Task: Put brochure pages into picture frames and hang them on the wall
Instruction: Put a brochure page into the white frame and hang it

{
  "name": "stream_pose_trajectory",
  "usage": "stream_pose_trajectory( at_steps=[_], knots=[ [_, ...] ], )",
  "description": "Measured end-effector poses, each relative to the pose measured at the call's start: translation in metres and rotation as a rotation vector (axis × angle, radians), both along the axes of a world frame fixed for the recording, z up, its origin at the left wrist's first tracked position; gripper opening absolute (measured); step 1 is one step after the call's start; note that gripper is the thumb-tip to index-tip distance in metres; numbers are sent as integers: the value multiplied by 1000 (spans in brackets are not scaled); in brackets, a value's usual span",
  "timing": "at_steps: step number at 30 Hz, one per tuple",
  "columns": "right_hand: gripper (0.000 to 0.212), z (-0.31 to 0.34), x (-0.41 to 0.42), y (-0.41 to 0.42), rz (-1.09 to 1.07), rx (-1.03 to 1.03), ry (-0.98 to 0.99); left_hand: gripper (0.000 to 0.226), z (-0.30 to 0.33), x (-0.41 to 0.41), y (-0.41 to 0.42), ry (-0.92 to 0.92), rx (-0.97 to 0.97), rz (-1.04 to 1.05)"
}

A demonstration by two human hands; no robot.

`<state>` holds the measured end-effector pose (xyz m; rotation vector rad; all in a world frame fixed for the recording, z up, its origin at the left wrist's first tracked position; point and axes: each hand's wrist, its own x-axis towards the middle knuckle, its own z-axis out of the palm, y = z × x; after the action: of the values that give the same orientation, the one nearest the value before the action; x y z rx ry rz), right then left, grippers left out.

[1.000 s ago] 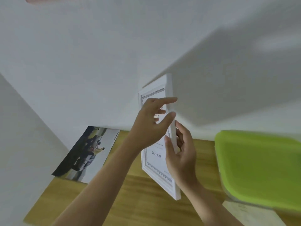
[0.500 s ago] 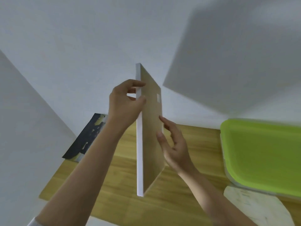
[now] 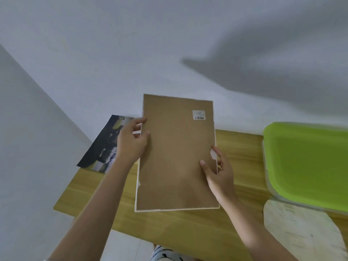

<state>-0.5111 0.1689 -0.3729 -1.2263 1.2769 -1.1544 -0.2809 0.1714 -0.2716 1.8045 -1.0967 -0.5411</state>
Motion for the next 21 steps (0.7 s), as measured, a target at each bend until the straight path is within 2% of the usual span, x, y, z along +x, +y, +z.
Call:
stream_pose_trajectory(
  at_steps=[10,16,21],
  knots=[
    [55,-33,44,8,-166,139,106,58,-115,32,76,38,388,-157],
    [52,-58,89,-3,-227,263,154,91,-136,70,83,36,506,-281],
    [49,-74,109,-19,-264,287,284,104,-149,92,72,-15,508,-361]
  ],
)
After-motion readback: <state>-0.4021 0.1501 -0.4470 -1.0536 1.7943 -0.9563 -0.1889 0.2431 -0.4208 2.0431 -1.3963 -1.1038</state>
